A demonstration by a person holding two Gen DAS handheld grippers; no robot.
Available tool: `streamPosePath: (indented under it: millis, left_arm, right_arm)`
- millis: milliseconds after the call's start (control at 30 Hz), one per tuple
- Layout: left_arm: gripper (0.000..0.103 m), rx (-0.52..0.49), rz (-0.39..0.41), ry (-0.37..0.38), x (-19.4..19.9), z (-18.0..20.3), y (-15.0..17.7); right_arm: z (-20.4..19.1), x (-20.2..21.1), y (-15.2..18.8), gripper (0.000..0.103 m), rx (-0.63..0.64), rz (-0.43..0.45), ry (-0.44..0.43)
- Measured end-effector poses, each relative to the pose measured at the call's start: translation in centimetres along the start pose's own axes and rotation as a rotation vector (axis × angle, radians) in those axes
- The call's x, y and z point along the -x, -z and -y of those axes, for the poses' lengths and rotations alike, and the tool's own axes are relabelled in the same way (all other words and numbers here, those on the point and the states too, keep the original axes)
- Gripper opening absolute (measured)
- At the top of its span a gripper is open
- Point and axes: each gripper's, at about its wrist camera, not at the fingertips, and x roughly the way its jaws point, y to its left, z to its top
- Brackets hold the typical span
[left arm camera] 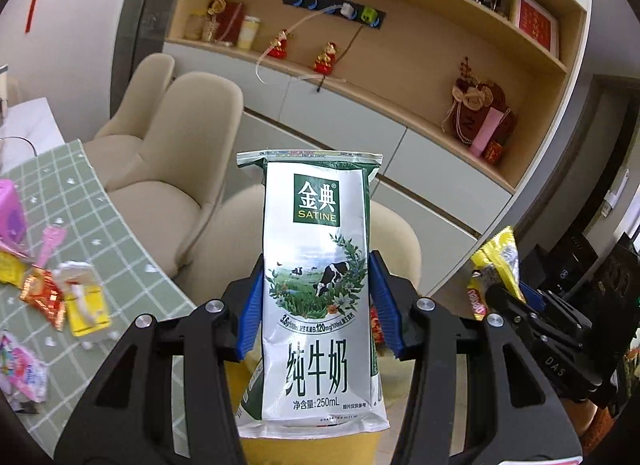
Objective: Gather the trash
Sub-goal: 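Carry the milk pouch and yellow wrapper over the yellow trash bag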
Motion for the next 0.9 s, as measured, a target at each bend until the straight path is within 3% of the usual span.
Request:
streamPosePath:
  millis: [167, 767, 900]
  left_arm:
    - [0.046, -0.022, -0.037, 0.021, -3.1, 2.3, 0.3]
    - [0.046, -0.007, 0.034, 0.043, -9.8, 5.8, -1.4]
    - [0.063, 0.020, -0.004, 0.116, -10.5, 5.4, -0.6]
  right_arm:
    - [3.1, -0.2, 0.7, 0.037, -0.047, -0.013, 0.030]
    - [7.5, -3.0, 0.2, 0.037, -0.101, -0.016, 0.050]
    - [8.0, -4.0, 0.3, 0.037, -0.128, -0.022, 0.053]
